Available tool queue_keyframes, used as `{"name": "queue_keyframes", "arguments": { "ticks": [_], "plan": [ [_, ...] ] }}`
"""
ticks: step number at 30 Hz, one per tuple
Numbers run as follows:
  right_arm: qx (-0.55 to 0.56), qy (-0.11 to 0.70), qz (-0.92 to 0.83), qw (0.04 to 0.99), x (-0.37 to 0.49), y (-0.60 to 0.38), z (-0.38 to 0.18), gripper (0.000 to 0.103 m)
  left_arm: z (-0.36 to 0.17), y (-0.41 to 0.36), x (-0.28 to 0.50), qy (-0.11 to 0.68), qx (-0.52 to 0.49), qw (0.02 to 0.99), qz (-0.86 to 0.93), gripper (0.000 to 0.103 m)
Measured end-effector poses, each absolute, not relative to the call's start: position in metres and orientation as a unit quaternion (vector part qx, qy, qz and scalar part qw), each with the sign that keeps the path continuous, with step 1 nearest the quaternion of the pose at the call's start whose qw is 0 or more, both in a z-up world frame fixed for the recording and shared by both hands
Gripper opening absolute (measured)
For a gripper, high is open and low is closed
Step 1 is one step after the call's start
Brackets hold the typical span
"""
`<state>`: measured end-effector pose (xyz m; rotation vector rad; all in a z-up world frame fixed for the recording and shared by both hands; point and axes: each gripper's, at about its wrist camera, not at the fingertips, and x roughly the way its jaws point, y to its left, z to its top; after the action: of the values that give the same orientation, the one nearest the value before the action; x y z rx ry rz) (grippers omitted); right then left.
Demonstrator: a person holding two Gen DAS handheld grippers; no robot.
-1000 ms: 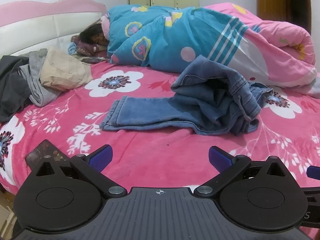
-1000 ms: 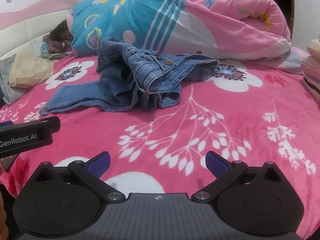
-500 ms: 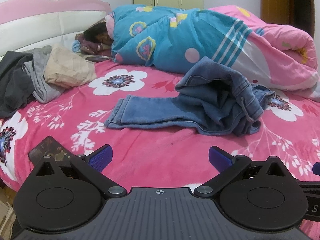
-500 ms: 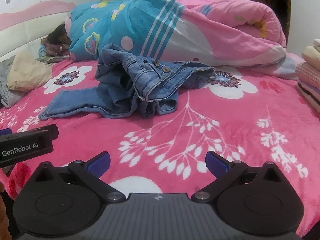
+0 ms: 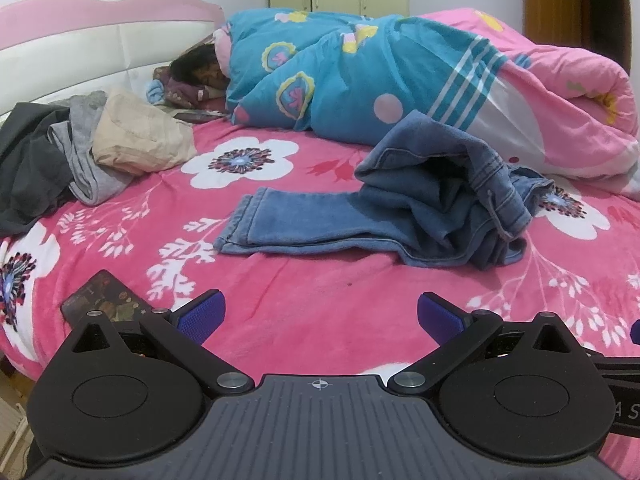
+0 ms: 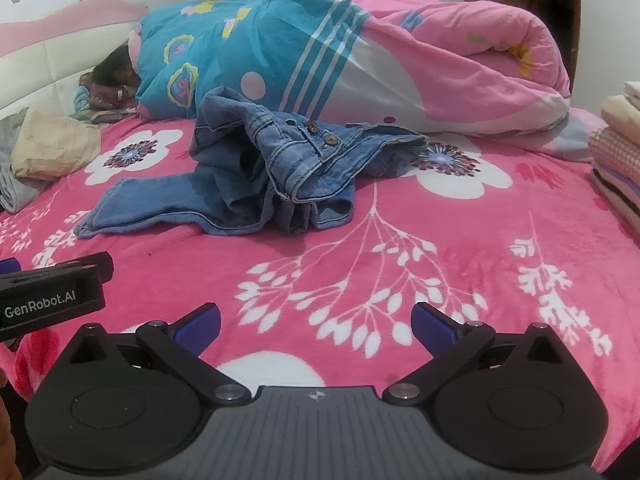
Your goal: Fold clothes
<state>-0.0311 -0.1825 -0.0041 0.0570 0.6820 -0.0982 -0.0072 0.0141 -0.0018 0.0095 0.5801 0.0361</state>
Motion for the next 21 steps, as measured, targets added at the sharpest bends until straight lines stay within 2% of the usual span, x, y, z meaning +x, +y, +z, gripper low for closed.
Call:
{"name": "queue_keyframes", "arguments": {
  "ticks": [21],
  "plan": [
    [0.024, 0.337, -0.047, 0.940, -0.0256, -0.1785, -0.0064, 0.103, -0.0042, 0.0140, -0.0034, 0.291, 0.011, 0.956, 0.020, 0.103]
  ]
}}
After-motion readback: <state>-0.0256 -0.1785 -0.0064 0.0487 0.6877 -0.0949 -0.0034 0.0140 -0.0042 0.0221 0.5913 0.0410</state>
